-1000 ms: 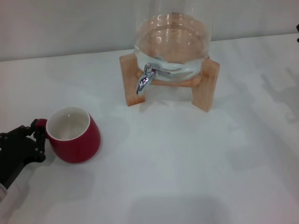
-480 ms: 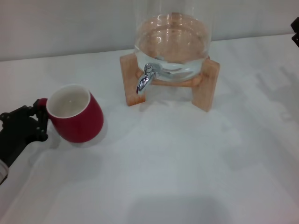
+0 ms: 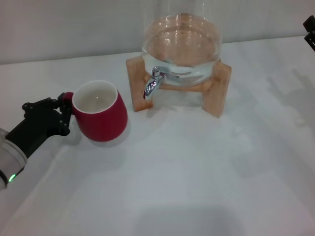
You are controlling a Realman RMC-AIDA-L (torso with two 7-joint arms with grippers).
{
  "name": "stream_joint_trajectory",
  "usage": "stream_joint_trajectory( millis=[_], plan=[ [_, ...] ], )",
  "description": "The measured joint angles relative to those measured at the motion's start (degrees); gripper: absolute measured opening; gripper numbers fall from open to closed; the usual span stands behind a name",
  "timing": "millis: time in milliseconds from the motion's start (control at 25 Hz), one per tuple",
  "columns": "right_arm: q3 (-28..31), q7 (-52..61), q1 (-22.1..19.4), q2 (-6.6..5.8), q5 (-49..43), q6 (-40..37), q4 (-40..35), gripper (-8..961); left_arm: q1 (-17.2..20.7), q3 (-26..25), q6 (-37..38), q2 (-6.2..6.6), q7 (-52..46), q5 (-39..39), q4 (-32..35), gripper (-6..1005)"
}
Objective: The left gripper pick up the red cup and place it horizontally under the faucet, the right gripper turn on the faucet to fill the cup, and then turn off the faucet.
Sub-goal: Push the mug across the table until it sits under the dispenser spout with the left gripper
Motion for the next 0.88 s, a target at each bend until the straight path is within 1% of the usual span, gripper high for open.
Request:
stream_joint_trajectory(
  millis=[480, 800, 880],
  plan=[
    [0.0, -0.4, 0.8, -0.16, 0.0, 0.1, 0.0, 868, -3.4, 0.0, -5.6, -0.42, -2.3, 5.8, 0.1, 77],
    [0.0, -0.4, 1.4, -0.16, -0.6, 0.3, 0.0, 868, -5.3, 0.2, -6.4, -0.46, -3.6, 7.6, 0.1, 77],
    [0.0, -0.4, 1.4, -0.16, -0.6, 0.3, 0.0, 868, -5.8, 1.4, -6.6, -0.45, -4.3, 7.7, 0.2, 77]
  ],
)
